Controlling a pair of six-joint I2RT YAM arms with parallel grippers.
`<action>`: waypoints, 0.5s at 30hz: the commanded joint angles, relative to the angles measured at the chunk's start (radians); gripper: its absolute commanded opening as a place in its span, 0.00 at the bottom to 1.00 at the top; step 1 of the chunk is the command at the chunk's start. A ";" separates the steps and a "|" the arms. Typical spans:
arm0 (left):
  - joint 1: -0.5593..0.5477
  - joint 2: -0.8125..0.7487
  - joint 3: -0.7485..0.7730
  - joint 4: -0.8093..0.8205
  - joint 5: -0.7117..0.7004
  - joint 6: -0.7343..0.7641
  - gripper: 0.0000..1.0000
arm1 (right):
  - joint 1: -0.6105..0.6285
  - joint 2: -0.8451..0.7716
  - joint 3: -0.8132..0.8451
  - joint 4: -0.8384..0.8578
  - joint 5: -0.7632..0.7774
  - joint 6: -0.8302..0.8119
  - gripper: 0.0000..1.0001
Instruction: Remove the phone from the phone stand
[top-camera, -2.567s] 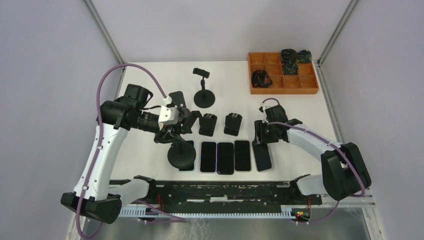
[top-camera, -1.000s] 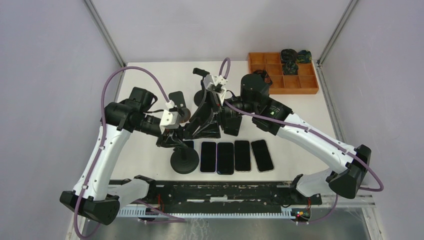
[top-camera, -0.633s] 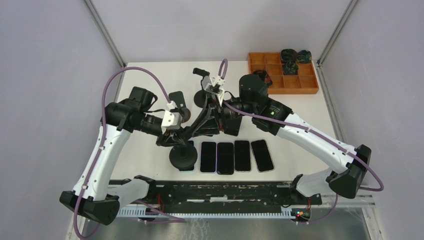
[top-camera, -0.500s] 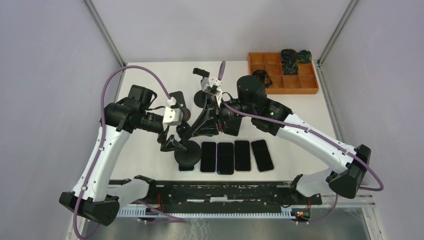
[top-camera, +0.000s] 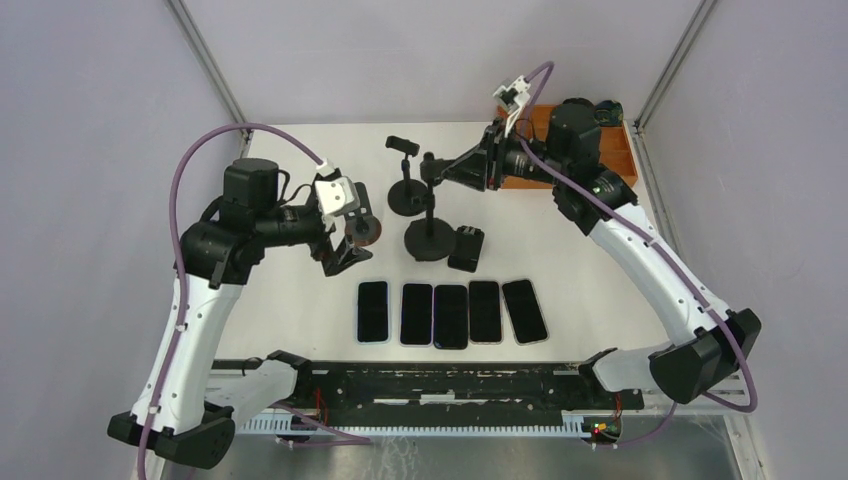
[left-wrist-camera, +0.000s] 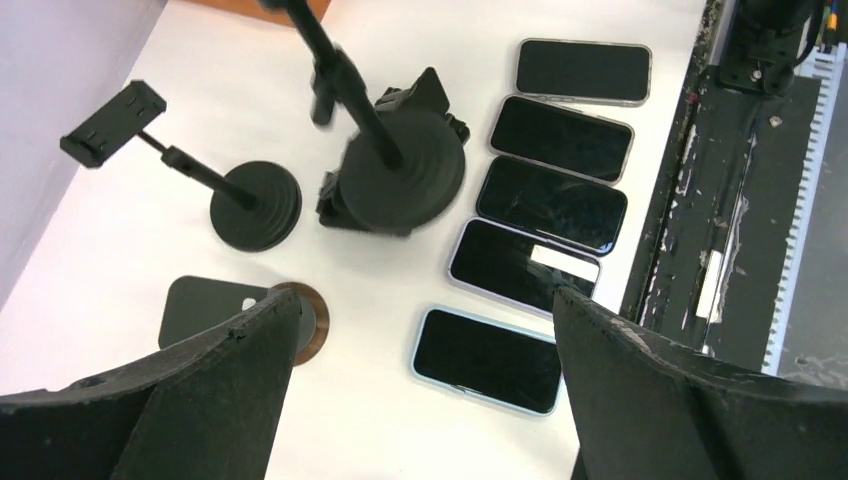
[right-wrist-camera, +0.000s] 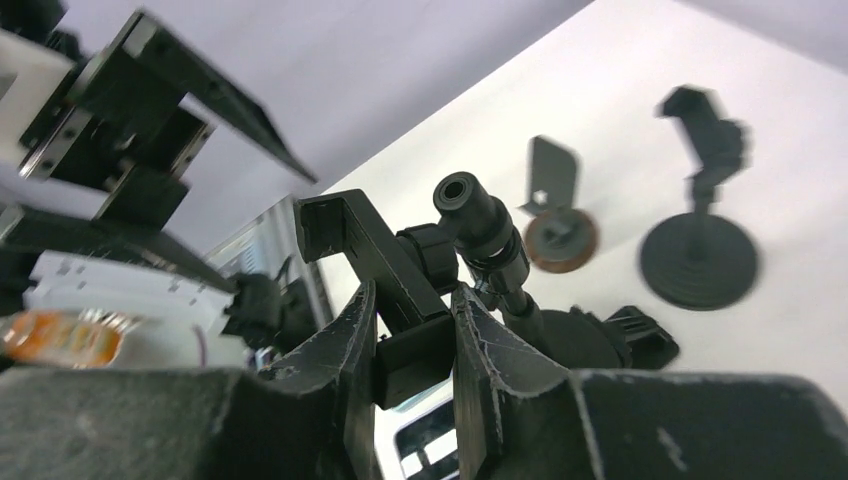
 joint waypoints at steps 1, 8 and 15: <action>0.000 0.012 0.019 0.072 -0.098 -0.166 1.00 | -0.052 0.019 0.136 0.069 0.128 -0.023 0.00; 0.000 0.017 0.016 0.064 -0.112 -0.160 1.00 | -0.135 0.119 0.154 0.159 0.130 0.067 0.00; 0.000 -0.002 -0.017 0.064 -0.105 -0.134 1.00 | -0.167 0.140 0.169 0.178 0.131 0.079 0.00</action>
